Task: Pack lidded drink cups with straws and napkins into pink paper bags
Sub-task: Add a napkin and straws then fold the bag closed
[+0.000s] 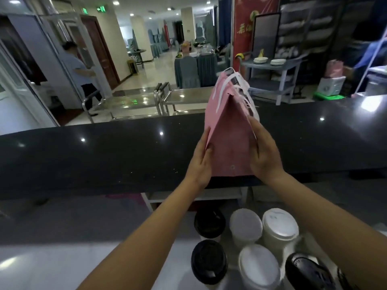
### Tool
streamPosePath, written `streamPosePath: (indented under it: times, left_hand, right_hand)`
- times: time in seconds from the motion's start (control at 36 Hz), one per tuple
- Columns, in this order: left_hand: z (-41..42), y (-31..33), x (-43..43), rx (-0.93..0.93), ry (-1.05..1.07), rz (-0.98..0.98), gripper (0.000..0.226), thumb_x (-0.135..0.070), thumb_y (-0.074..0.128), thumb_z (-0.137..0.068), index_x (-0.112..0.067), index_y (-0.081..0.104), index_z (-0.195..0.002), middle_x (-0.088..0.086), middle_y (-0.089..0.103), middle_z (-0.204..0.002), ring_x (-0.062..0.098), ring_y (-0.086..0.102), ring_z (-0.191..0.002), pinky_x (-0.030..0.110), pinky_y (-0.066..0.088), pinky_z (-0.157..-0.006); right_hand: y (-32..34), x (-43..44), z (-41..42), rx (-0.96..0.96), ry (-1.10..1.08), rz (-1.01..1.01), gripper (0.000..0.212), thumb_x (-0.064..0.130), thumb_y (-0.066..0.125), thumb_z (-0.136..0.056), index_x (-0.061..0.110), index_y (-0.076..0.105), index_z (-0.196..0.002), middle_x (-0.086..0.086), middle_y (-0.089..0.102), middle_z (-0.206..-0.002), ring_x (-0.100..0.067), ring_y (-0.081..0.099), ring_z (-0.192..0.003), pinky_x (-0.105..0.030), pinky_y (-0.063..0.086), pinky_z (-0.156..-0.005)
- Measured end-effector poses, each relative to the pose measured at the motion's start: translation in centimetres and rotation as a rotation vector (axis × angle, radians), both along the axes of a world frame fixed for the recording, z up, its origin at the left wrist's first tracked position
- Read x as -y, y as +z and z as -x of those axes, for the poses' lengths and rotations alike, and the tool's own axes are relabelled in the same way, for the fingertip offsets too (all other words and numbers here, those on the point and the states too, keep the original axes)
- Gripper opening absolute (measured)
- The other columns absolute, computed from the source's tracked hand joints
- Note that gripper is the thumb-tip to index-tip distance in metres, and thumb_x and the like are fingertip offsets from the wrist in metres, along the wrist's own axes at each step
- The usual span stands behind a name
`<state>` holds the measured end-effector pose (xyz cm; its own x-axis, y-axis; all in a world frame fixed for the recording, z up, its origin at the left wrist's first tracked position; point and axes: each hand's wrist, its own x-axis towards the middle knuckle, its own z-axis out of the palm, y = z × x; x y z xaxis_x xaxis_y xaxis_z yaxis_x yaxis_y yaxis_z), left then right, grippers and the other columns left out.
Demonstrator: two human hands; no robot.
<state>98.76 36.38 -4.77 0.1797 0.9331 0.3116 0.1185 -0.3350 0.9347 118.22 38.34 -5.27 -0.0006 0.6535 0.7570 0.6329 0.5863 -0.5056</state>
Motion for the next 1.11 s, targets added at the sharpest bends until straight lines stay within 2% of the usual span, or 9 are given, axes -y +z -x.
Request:
streamPosePath:
  times: [0.08,0.19,0.36,0.42,0.56,0.72,0.89,0.97,1.11]
  left_hand:
    - [-0.7,-0.4,-1.8,-0.061,0.017,-0.017,0.050,-0.030,0.034,-0.108,-0.046,0.021,-0.153,-0.007,0.027,-0.159,0.012,0.035,-0.143,0.044,0.037,-0.116]
    - [-1.2,-0.5,-3.3,-0.089,0.024,-0.026,0.051,-0.031,0.035,-0.108,-0.045,0.017,-0.154,-0.006,0.023,-0.161,0.015,0.032,-0.144,0.047,0.035,-0.117]
    - [-0.4,-0.7,-3.5,-0.133,0.017,-0.037,0.063,-0.066,0.046,-0.091,-0.065,0.012,-0.144,-0.015,0.015,-0.163,0.010,0.020,-0.150,0.049,0.030,-0.119]
    - [0.2,-0.7,-3.1,-0.170,0.022,-0.030,0.070,-0.072,0.048,-0.088,-0.064,0.009,-0.146,-0.019,0.010,-0.163,0.009,0.013,-0.151,0.052,0.026,-0.120]
    - [1.8,-0.1,-0.7,-0.301,0.057,-0.023,0.076,-0.056,0.051,-0.095,-0.052,0.002,-0.152,-0.014,-0.003,-0.166,0.006,-0.004,-0.151,0.049,0.010,-0.123]
    - [5.0,1.3,3.9,-0.455,0.089,-0.077,0.076,-0.049,0.056,-0.096,-0.050,0.006,-0.153,-0.005,-0.005,-0.167,0.014,-0.004,-0.152,0.046,0.011,-0.122]
    - [11.5,1.1,13.2,-0.536,0.182,-0.110,0.072,-0.049,0.062,-0.092,-0.053,0.019,-0.150,-0.013,0.003,-0.165,0.012,0.000,-0.152,0.050,0.016,-0.122]
    - [15.9,0.0,19.6,-0.559,0.294,-0.063,0.074,-0.057,0.060,-0.088,-0.060,0.015,-0.147,-0.023,0.000,-0.163,0.006,-0.002,-0.151,0.043,0.014,-0.122]
    - [22.6,-2.8,31.0,-0.603,0.608,0.126,0.075,-0.066,0.055,-0.084,-0.066,0.010,-0.144,-0.030,-0.004,-0.161,0.000,-0.004,-0.150,0.037,0.014,-0.118]
  right_hand:
    - [-0.1,-1.2,-1.3,0.052,-0.045,0.049,0.049,0.022,0.038,-0.104,0.018,0.034,-0.153,-0.009,0.049,-0.149,-0.026,0.051,-0.132,-0.047,0.046,-0.105]
    - [-0.1,-2.0,-2.4,0.084,-0.127,0.167,0.057,0.039,0.037,-0.102,0.026,0.024,-0.156,-0.005,0.044,-0.153,-0.027,0.046,-0.136,-0.051,0.044,-0.105]
    - [0.2,0.2,-3.1,0.123,-0.152,0.285,0.077,0.053,0.050,-0.093,0.043,0.004,-0.154,0.001,0.031,-0.160,-0.021,0.029,-0.147,-0.055,0.033,-0.112]
    - [0.3,1.4,-3.2,0.138,-0.161,0.307,0.081,0.063,0.049,-0.090,0.045,0.003,-0.153,0.001,0.027,-0.162,-0.020,0.026,-0.148,-0.055,0.031,-0.114]
    - [0.9,4.9,-3.0,0.208,-0.195,0.347,0.087,0.075,0.042,-0.084,0.044,0.001,-0.154,-0.001,0.019,-0.165,-0.021,0.018,-0.151,-0.055,0.024,-0.118]
    - [2.4,9.7,-0.4,0.266,-0.166,0.309,0.085,0.074,0.042,-0.083,0.038,0.013,-0.155,-0.002,0.021,-0.164,-0.022,0.016,-0.152,-0.054,0.023,-0.118]
    - [3.1,15.7,6.9,0.198,0.113,0.199,0.070,0.048,0.058,-0.086,0.028,0.038,-0.149,-0.001,0.037,-0.157,-0.018,0.029,-0.148,-0.052,0.032,-0.115]
    - [2.8,19.0,12.1,0.182,0.272,0.216,0.064,0.040,0.063,-0.087,0.027,0.043,-0.147,0.002,0.035,-0.158,-0.016,0.027,-0.148,-0.052,0.032,-0.115]
    - [0.7,23.7,21.1,0.256,0.484,0.356,0.062,0.050,0.060,-0.088,0.041,0.039,-0.146,0.014,0.025,-0.161,-0.009,0.015,-0.151,-0.051,0.026,-0.119]
